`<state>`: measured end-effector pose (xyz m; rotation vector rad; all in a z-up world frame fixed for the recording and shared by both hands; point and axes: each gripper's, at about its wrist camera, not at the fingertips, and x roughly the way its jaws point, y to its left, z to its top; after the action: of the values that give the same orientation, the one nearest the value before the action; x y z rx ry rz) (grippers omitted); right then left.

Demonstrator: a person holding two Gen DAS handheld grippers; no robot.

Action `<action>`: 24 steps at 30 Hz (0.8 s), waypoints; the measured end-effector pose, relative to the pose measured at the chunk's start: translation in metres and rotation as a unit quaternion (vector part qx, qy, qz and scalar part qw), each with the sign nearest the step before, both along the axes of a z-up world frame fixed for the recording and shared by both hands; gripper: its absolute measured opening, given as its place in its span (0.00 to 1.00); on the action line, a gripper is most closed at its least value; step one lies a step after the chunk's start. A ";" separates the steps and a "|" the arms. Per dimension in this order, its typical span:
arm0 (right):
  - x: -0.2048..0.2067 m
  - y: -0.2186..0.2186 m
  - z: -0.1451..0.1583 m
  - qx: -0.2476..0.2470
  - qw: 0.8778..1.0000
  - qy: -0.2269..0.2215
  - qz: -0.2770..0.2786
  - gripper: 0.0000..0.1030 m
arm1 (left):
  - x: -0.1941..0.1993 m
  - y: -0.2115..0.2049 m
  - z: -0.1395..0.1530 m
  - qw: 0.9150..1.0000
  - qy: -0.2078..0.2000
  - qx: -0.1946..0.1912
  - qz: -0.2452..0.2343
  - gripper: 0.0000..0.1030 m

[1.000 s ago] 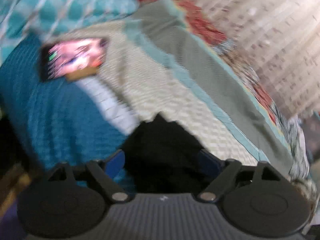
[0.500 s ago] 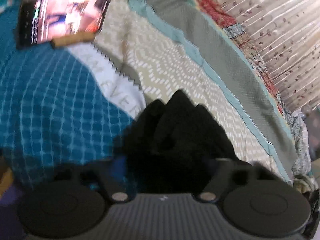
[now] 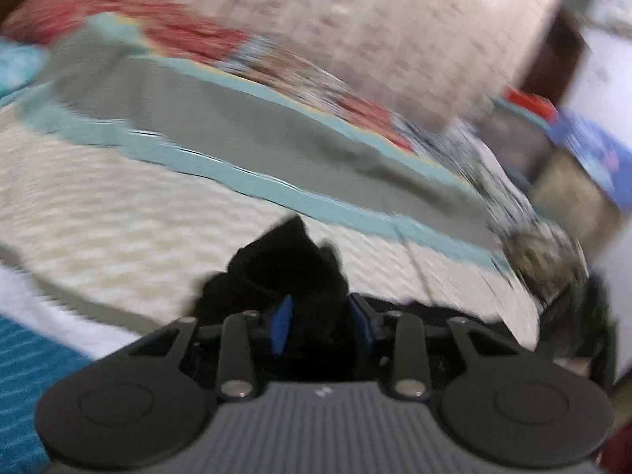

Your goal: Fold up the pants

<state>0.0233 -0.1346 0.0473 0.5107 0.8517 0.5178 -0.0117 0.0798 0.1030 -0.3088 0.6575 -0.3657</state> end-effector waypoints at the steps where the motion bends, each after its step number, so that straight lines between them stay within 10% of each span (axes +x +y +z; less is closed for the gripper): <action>1: -0.006 -0.017 0.005 0.000 1.000 -0.013 -0.019 0.16 | 0.002 -0.017 -0.003 1.000 0.007 0.004 -0.023 0.26; 7: -0.033 -0.095 -0.001 0.020 0.993 -0.014 -0.112 0.26 | 0.011 -0.106 -0.036 0.985 0.072 0.071 -0.139 0.29; 11: -0.037 -0.095 -0.007 0.052 0.993 -0.006 -0.107 0.47 | -0.018 -0.089 -0.010 0.984 0.022 0.061 -0.169 0.48; 18: -0.012 -0.047 -0.001 0.050 0.998 0.003 -0.027 0.83 | -0.042 0.044 0.015 0.999 0.000 -0.021 0.024 0.63; 23: 0.018 0.000 -0.015 0.013 0.999 0.052 0.011 0.85 | -0.042 0.089 -0.004 0.990 0.048 -0.070 0.112 0.63; 24: 0.021 0.012 -0.016 -0.006 0.998 0.055 0.029 0.69 | -0.041 0.090 -0.006 0.990 0.053 -0.068 0.114 0.63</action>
<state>0.0444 -0.1227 0.0308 0.5083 0.9773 0.5408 -0.0531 0.1697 0.0968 -0.5317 0.6949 -0.1768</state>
